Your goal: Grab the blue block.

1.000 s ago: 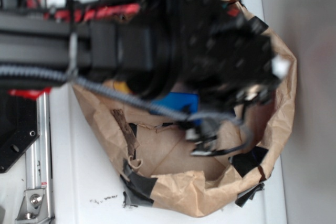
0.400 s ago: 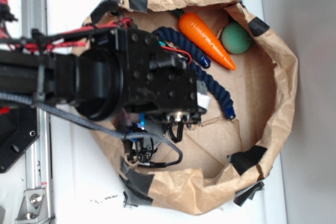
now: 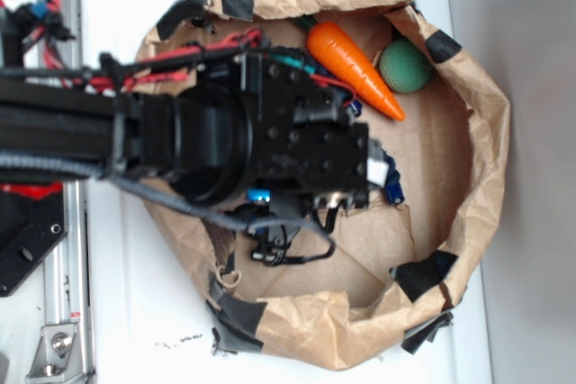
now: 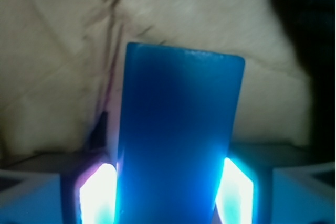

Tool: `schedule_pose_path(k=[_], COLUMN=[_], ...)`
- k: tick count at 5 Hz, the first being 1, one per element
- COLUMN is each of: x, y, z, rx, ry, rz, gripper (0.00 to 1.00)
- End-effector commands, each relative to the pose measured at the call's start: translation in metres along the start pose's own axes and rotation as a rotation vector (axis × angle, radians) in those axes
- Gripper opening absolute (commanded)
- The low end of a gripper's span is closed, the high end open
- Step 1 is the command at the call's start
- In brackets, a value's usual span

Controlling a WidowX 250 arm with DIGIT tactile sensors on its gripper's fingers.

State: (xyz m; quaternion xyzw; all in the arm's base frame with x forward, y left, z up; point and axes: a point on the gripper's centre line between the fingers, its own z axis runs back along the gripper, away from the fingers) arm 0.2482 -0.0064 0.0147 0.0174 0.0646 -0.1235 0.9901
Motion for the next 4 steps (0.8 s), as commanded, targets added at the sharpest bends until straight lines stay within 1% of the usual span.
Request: schedule_pose_path(k=[1,2,3,4], x=[0.000,-0.008,-0.016,-0.018], y=[0.025,0.030,0.028,0.026], z=[0.107,0.157,0.203,0.206], rx=[-0.012,0.003,0.010,-0.012], ry=[-0.290,-0.317,-0.281,-0.269], rz=[0.049,0.059,-0.003,-0.044], gripper=[0.00,0.00,0.00,0.00])
